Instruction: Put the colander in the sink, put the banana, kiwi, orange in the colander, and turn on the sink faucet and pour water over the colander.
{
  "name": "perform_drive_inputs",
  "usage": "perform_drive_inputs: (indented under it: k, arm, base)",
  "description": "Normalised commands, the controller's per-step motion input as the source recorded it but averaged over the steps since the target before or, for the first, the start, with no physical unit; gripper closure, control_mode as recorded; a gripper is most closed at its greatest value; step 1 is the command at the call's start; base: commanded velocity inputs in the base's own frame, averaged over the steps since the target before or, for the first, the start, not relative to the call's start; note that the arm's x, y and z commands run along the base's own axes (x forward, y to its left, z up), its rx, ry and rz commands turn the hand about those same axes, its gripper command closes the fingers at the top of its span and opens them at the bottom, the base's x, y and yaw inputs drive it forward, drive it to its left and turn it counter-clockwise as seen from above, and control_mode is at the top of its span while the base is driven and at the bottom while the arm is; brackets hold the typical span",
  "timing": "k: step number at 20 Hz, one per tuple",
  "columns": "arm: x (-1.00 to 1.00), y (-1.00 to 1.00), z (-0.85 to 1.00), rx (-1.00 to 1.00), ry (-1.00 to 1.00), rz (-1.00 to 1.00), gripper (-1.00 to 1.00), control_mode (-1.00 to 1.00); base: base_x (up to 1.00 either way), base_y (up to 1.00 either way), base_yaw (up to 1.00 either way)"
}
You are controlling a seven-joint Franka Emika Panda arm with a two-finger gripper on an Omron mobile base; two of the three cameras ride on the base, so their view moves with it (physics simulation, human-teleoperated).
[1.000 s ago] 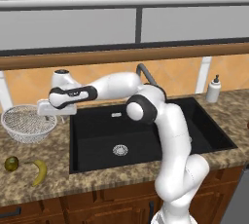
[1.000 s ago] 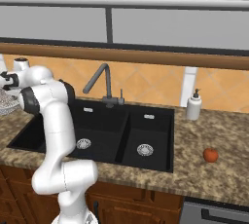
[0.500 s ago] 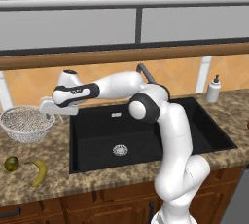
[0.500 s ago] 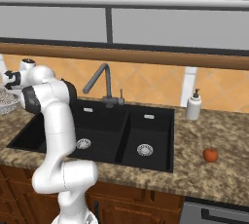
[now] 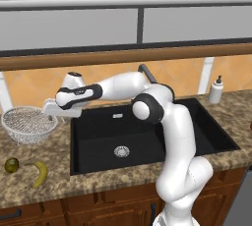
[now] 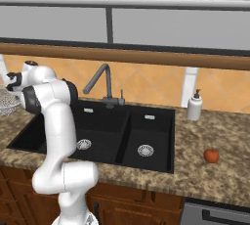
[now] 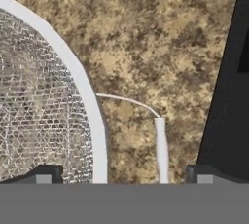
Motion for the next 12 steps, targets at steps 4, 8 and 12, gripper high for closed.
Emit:
perform_drive_inputs:
  k: [4,8,12]
  arm:
    - [0.00,0.11,-0.11,0.00,0.00,0.03,-1.00,-1.00]
    - [0.00,0.18,0.00,0.02,0.00,0.03,-1.00,-1.00]
    - [0.00,0.02,0.18,0.06,0.00,0.01,-1.00,-1.00]
  base:
    - [0.00,0.00,0.00]
    - [0.00,0.00,0.00]
    - [0.00,0.00,0.00]
